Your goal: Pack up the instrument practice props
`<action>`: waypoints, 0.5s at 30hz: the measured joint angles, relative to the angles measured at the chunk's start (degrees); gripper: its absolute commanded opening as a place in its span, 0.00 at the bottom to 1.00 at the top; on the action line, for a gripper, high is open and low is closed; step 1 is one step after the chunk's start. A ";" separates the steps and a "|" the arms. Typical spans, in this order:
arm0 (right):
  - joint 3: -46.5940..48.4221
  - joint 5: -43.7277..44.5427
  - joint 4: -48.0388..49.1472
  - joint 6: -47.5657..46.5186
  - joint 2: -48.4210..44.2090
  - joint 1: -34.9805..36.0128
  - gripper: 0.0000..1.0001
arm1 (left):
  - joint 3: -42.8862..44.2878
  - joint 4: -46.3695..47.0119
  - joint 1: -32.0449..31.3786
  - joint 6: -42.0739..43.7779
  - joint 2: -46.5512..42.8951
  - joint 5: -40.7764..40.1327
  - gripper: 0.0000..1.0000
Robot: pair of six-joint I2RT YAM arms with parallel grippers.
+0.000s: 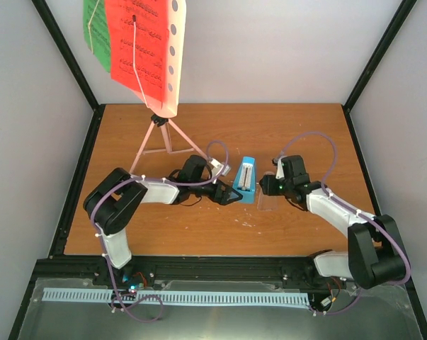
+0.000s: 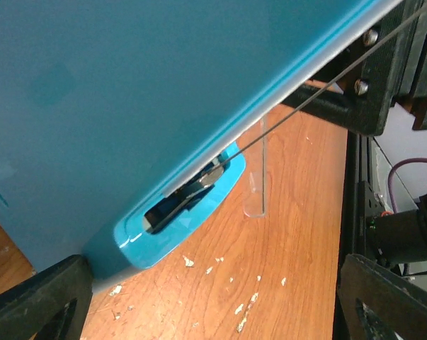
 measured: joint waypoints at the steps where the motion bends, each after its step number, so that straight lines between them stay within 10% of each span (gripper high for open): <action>1: 0.44 -0.35 0.09 -0.24 0.52 0.00 0.56 | 0.00 0.22 0.00 -0.02 0.37 0.50 0.95; 15: 0.15 -0.46 2.01 -0.35 -0.48 -0.11 0.56 | -0.09 2.34 -2.86 -0.87 0.79 6.03 0.96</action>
